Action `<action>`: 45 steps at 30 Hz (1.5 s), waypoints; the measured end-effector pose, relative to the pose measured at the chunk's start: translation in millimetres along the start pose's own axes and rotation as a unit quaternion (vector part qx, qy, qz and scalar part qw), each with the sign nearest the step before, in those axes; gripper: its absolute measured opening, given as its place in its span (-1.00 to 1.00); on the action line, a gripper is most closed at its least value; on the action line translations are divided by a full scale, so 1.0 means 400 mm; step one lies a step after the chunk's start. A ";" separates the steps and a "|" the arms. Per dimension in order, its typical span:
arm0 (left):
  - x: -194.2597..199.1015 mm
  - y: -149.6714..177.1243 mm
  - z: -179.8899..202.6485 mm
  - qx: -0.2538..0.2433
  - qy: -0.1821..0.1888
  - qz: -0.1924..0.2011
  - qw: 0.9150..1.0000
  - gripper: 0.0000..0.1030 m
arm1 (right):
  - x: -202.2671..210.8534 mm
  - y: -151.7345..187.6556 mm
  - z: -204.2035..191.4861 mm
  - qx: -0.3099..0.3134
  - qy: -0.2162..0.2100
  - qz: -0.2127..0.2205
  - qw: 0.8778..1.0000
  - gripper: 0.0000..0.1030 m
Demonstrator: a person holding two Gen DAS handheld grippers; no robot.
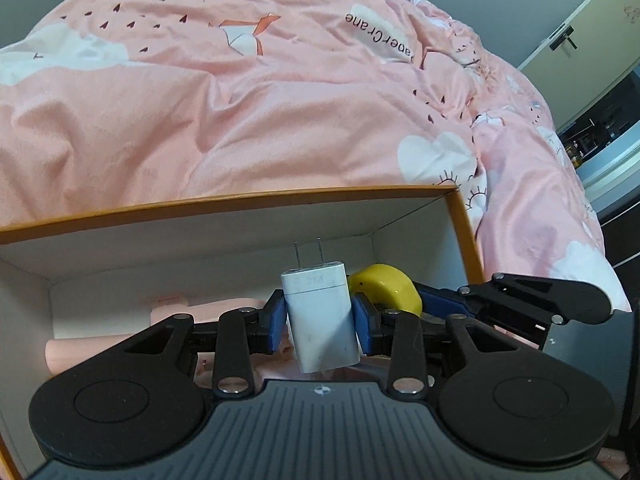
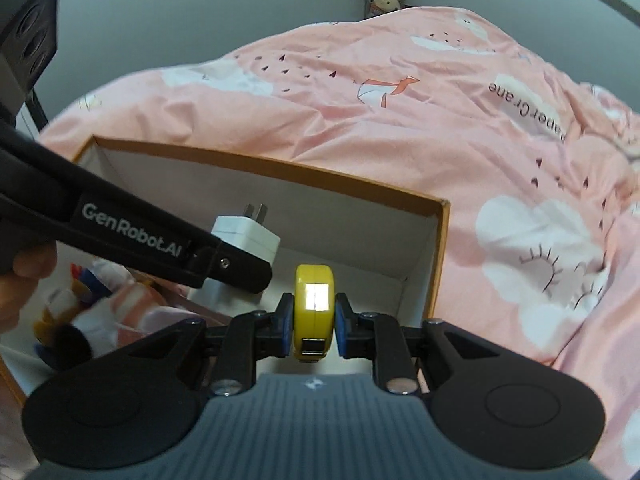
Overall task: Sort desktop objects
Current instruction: 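Carry the white charger and yellow tape measure over the shoebox with both grippers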
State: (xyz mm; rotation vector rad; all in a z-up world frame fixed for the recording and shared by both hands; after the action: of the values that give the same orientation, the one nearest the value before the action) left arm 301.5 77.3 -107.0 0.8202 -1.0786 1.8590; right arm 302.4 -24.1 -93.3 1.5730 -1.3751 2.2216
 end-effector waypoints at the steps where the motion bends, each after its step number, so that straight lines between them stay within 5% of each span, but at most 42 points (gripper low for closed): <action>1: -0.005 -0.001 -0.002 0.001 0.001 -0.003 1.000 -0.22 | -0.004 -0.001 -0.005 0.014 0.006 -0.005 1.000 -0.58; 10: -0.054 0.013 0.013 -0.005 -0.005 -0.022 1.000 -0.23 | -0.022 0.031 -0.038 0.143 0.058 -0.046 0.987 -0.58; 20: -0.082 0.032 0.027 -0.008 -0.006 -0.029 1.000 -0.25 | -0.004 0.040 -0.032 0.152 0.042 -0.049 0.986 -0.56; 35: -0.114 0.052 0.038 -0.031 -0.038 -0.031 0.998 -0.24 | 0.159 0.058 0.056 0.013 0.000 0.026 1.000 -0.40; 45: -0.093 0.055 0.040 -0.051 -0.073 -0.011 0.996 -0.25 | 0.244 0.134 0.060 -0.132 -0.020 0.067 0.989 -0.38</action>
State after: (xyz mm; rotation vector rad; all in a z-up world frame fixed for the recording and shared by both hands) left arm 300.9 44.2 -139.2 0.9145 -1.2397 1.7328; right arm 245.6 -111.3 -47.0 1.4817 -1.7505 1.9803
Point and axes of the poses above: each gripper's, at about its wrist camera, not at the fingertips, and x roughly against the way its jaws point, z to its right, y to its underside, the point moved 8 cm from there along -x, roughly the way its jaws point, and after that the axes turned 4 degrees about x, right-handed, at the moved point
